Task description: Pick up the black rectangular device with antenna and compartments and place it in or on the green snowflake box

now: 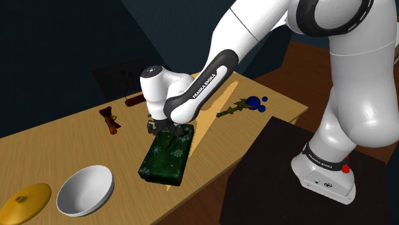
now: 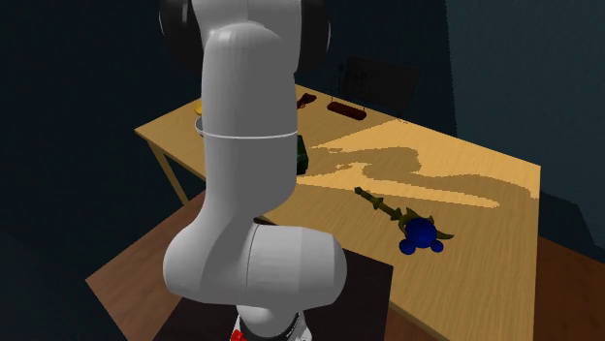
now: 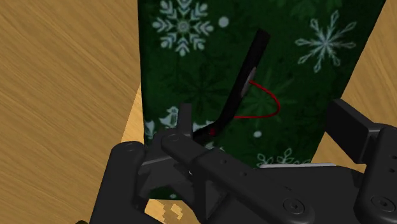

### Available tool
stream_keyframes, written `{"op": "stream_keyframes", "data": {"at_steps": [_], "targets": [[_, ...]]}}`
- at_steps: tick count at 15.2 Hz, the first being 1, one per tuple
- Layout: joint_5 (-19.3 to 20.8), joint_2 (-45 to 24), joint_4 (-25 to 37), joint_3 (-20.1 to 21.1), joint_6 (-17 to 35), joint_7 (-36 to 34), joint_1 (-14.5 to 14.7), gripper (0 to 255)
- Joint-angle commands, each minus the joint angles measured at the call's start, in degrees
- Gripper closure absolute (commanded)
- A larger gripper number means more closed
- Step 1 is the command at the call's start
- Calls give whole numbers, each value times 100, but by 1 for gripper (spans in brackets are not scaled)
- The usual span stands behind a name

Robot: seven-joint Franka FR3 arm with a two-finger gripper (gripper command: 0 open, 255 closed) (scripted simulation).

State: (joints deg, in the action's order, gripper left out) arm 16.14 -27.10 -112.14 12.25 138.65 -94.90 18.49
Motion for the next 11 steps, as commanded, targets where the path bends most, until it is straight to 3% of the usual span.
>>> {"op": "stream_keyframes", "data": {"at_steps": [1,3,11], "targets": [[-91,217,6,60,-217,65,-30,0],[-193,451,37,121,-475,131,-54,0],[-194,451,37,120,-474,131,-53,0]]}}
